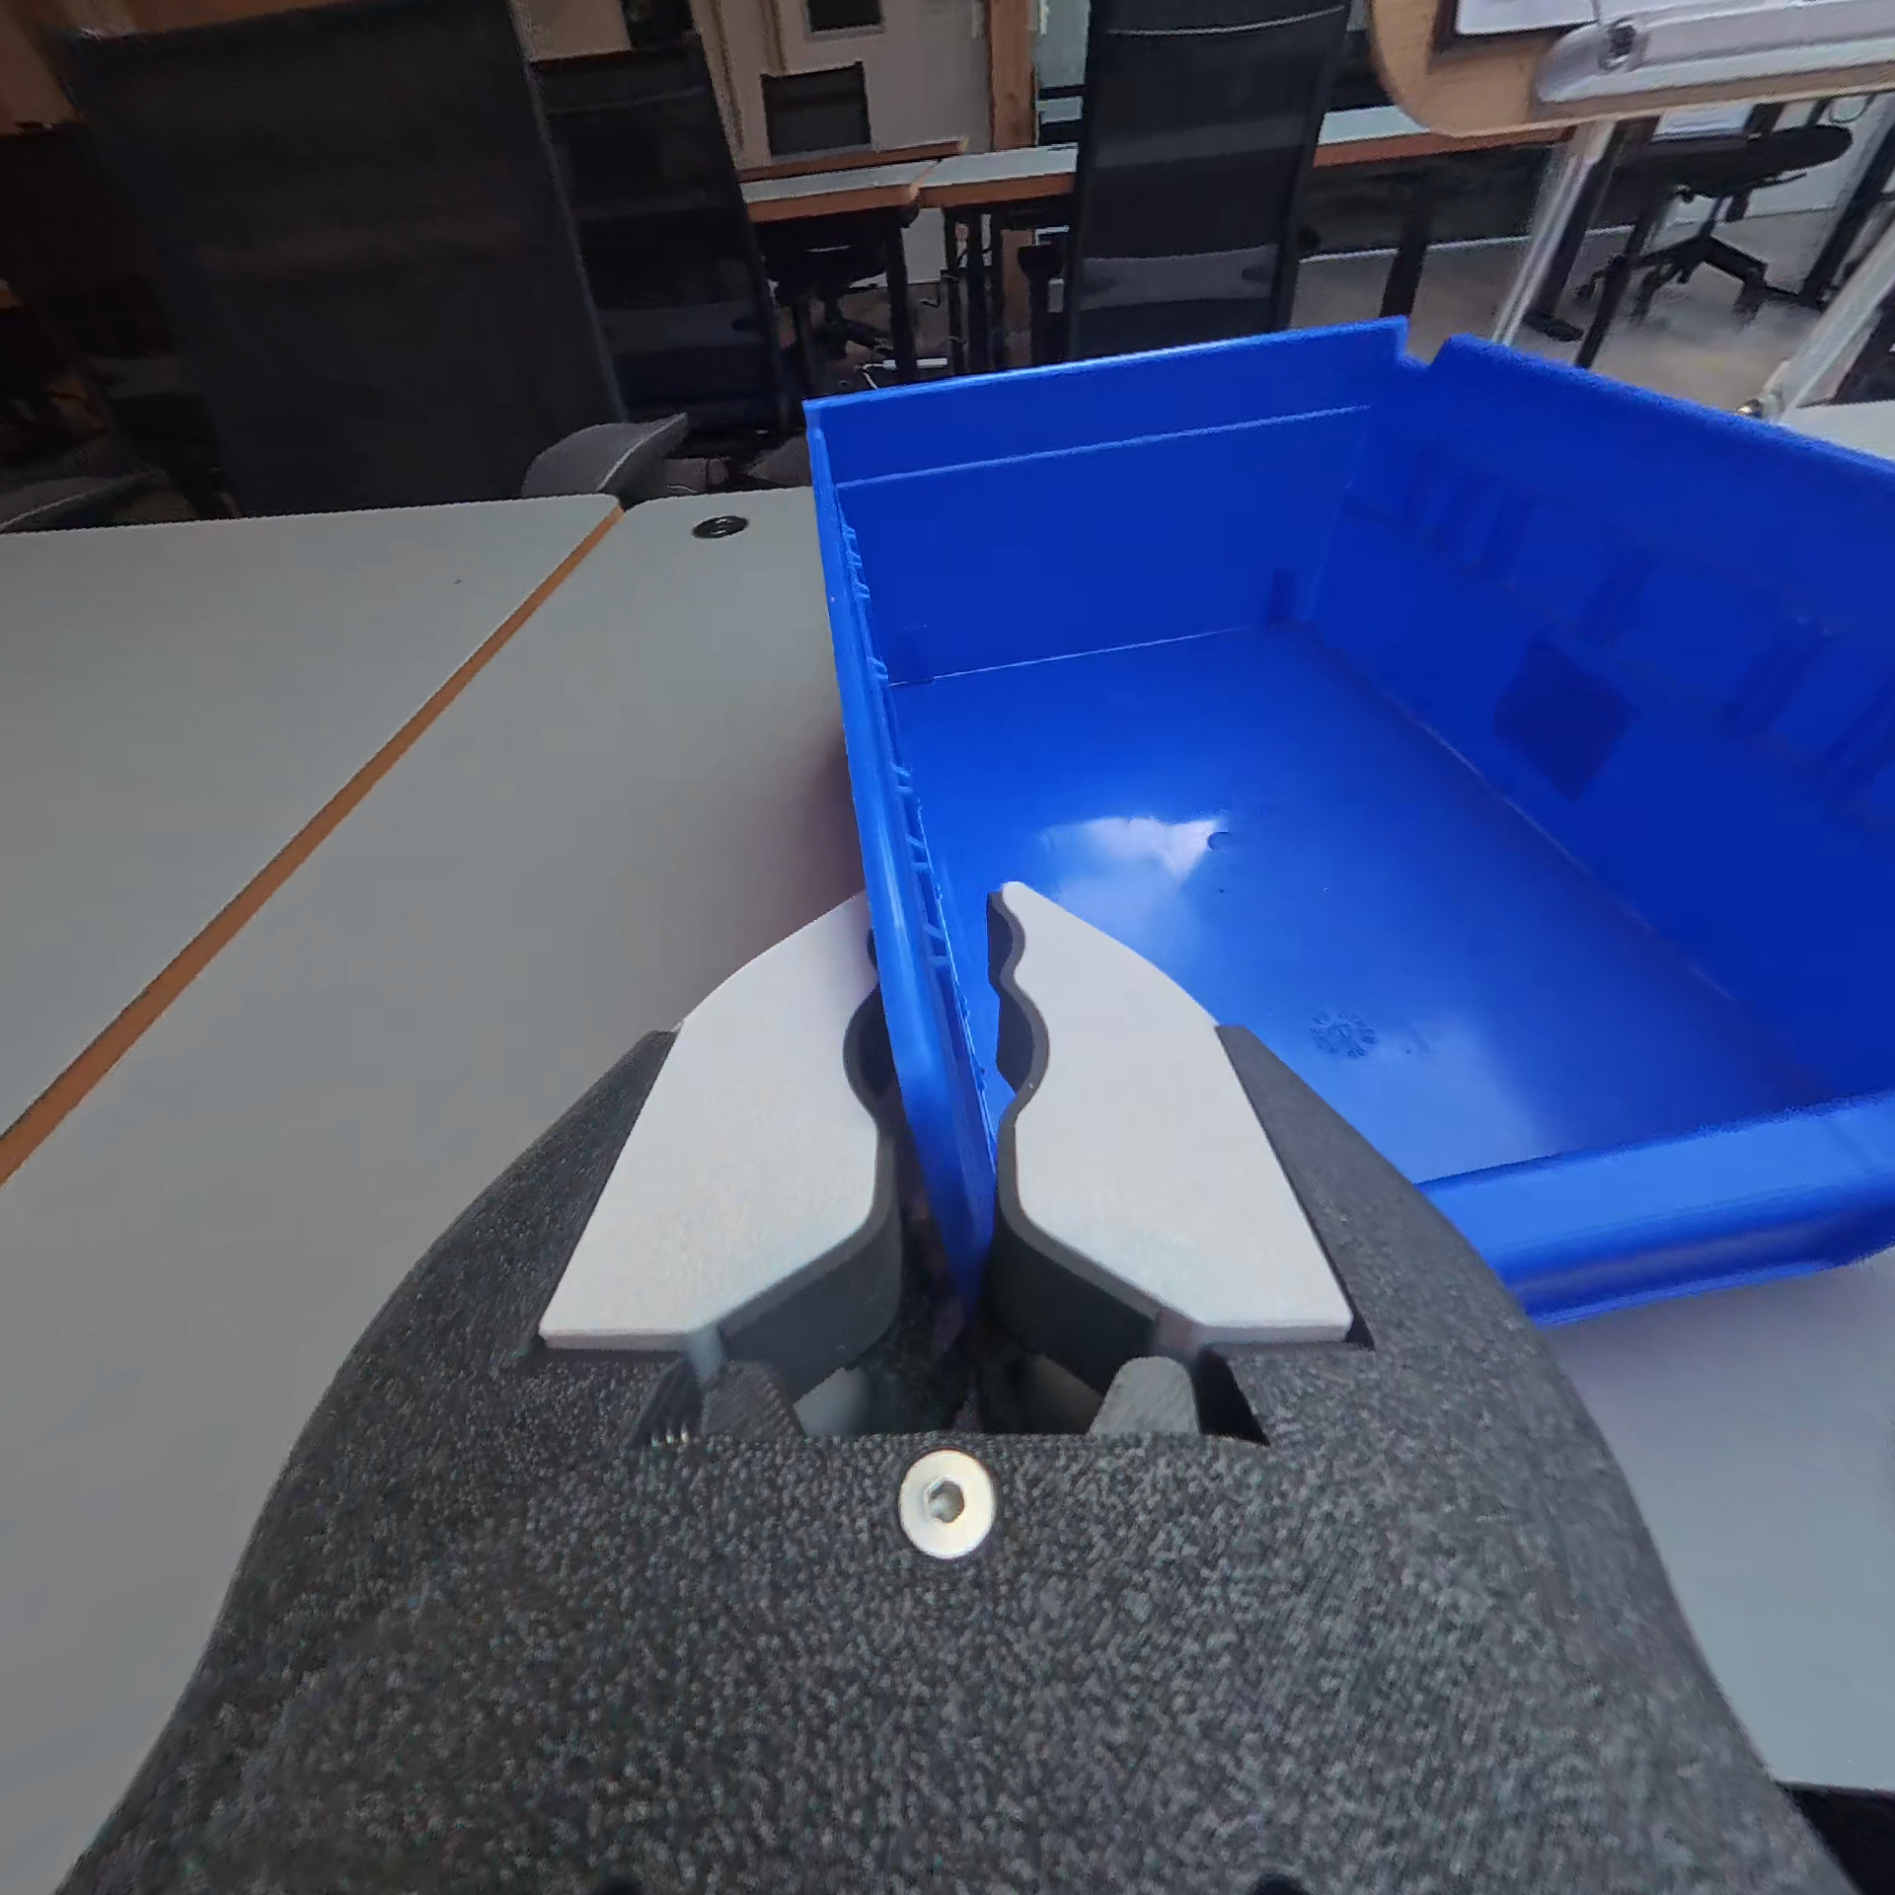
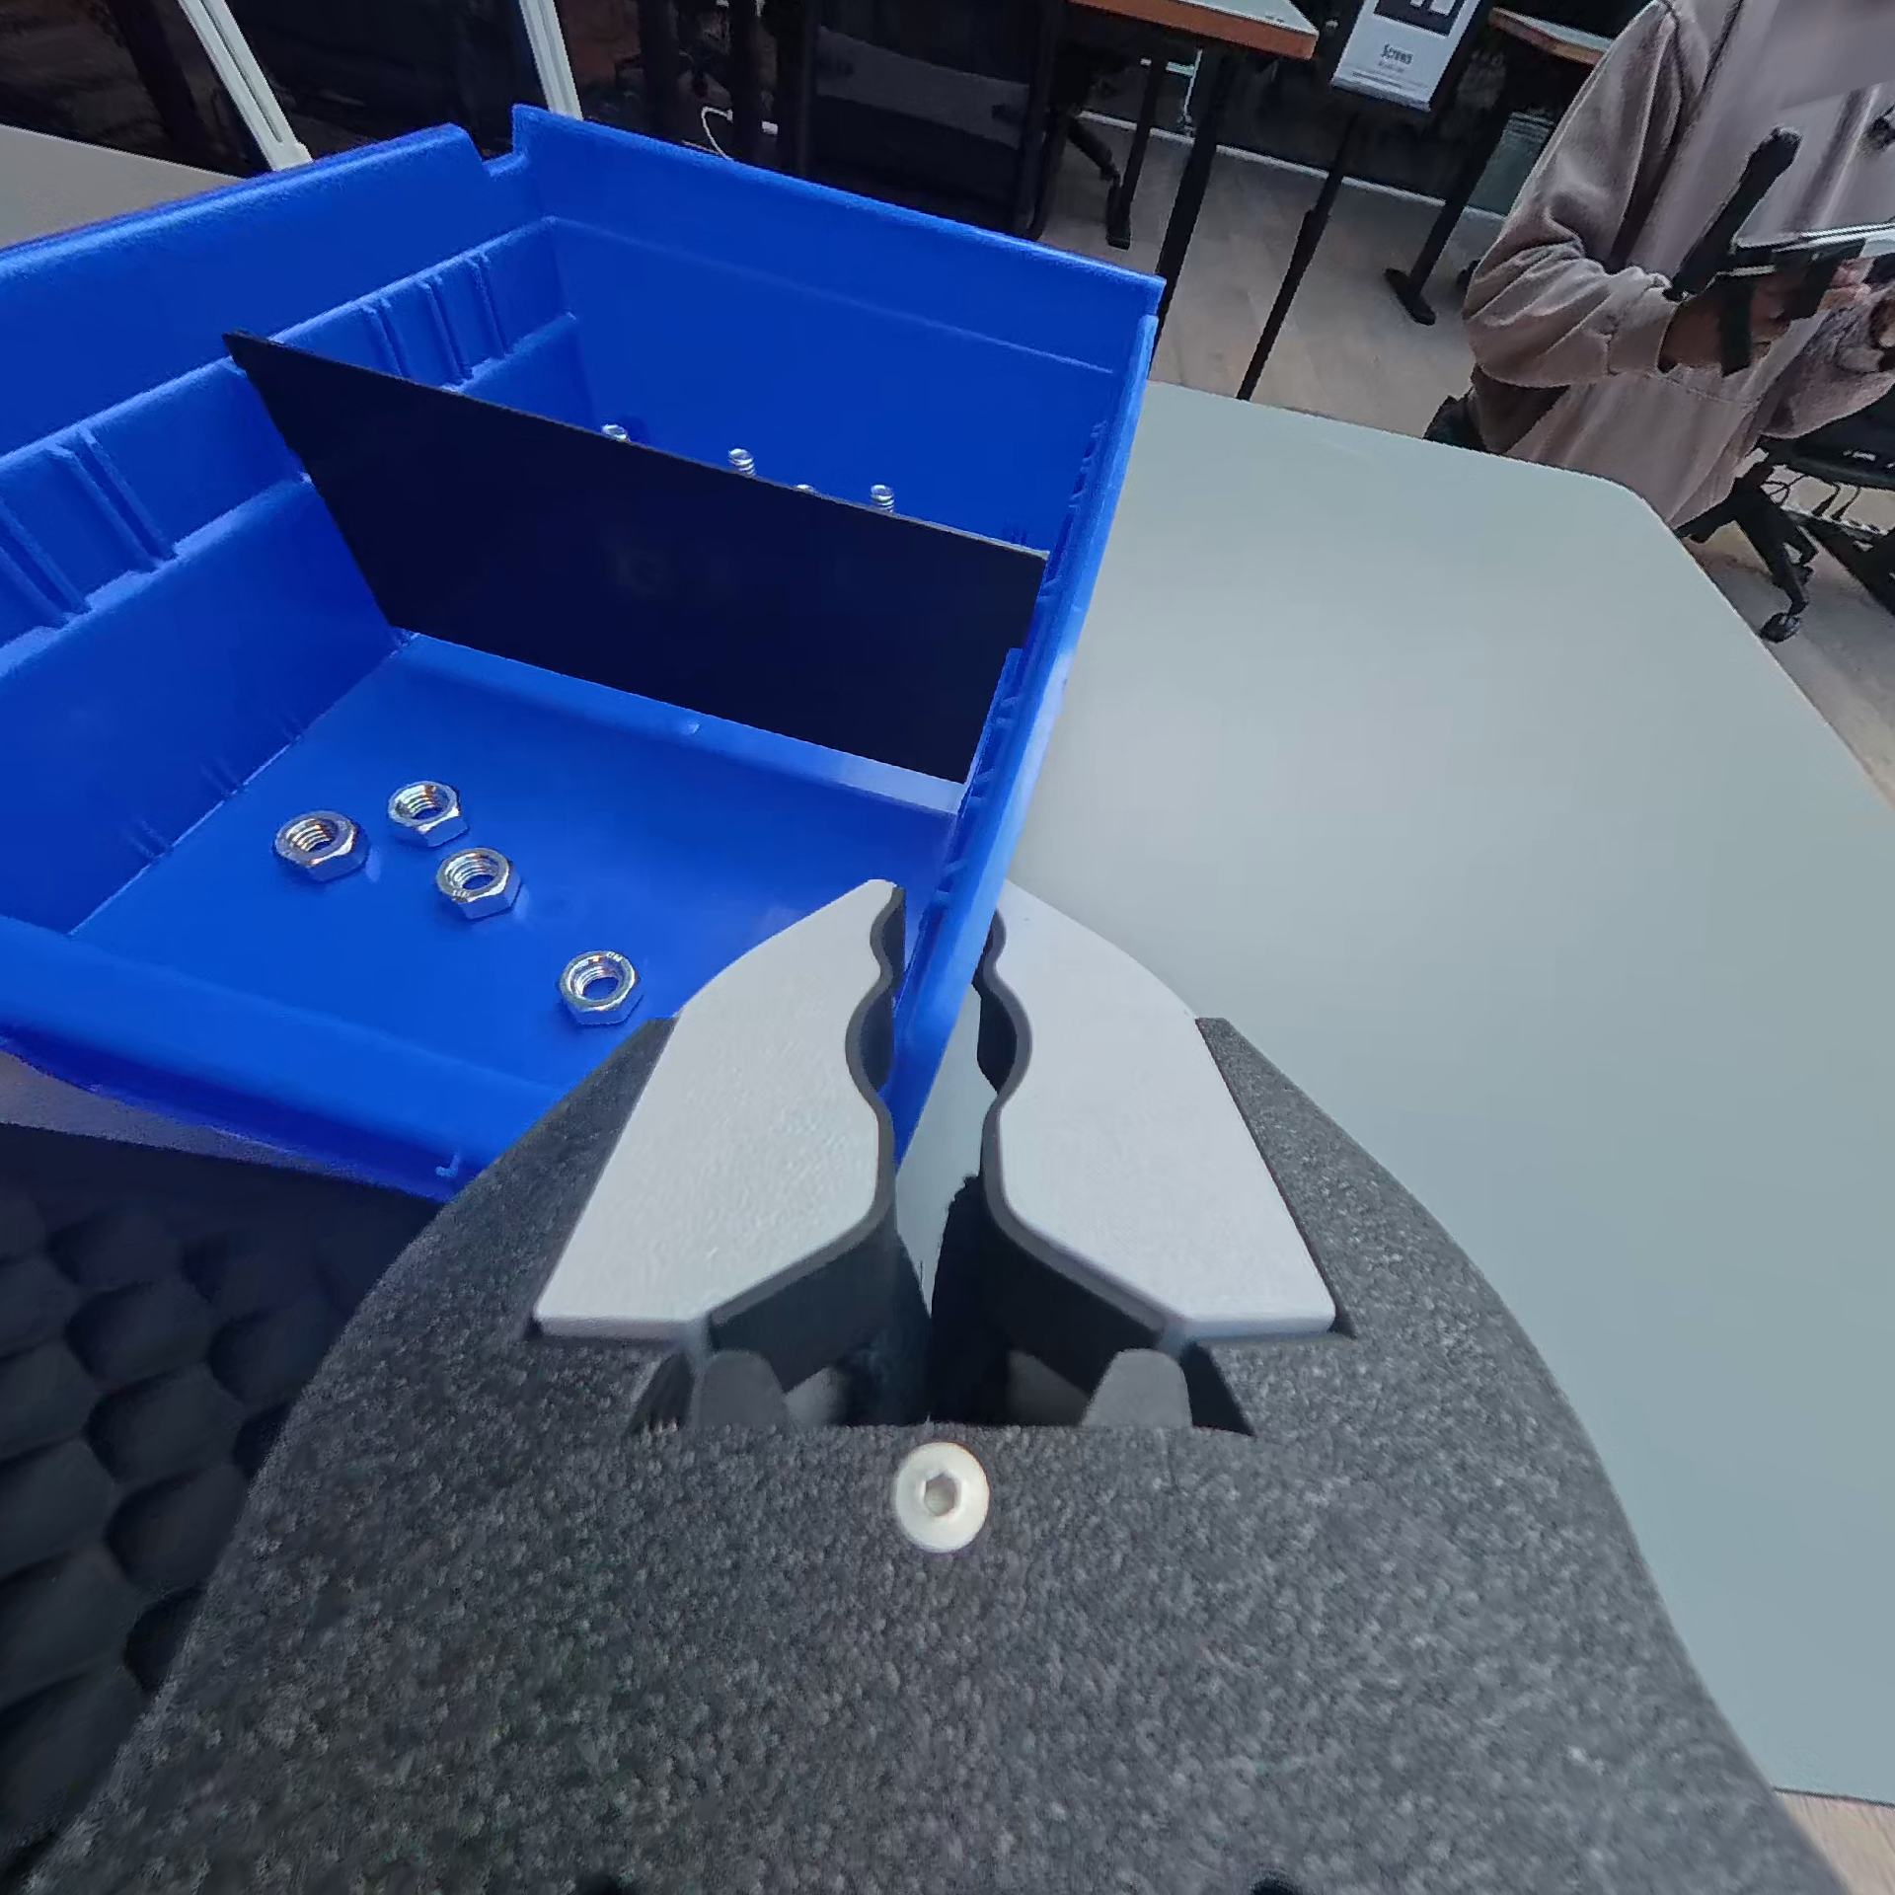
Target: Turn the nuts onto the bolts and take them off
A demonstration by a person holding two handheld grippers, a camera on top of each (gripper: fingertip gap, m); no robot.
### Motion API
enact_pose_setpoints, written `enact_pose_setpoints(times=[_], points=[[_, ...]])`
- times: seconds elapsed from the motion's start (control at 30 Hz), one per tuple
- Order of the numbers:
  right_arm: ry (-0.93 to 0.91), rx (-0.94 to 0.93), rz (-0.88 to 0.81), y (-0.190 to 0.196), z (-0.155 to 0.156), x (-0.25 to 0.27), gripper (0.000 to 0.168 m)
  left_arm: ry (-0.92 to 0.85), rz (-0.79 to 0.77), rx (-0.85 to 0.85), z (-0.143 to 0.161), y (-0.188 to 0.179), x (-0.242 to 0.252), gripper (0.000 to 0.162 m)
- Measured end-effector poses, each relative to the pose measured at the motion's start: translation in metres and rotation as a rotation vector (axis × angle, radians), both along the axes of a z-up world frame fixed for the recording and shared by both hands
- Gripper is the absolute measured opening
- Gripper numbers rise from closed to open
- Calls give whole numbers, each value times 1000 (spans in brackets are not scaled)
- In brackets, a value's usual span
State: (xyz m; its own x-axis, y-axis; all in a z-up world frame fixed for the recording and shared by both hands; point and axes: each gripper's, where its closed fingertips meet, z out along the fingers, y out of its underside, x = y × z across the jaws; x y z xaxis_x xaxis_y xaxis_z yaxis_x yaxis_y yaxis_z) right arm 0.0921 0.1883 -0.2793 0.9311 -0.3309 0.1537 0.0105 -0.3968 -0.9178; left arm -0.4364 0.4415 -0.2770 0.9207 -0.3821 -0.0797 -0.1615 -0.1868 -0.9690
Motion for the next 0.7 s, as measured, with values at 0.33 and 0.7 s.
enact_pose_setpoints(times=[0.33,0.7], points=[[10,33,72,30,1,-18,11,15,-116,-14,0,-14,76,15],[20,72,102,39,1,-24,10,-5,-194,-6,0,-16,116,13]])
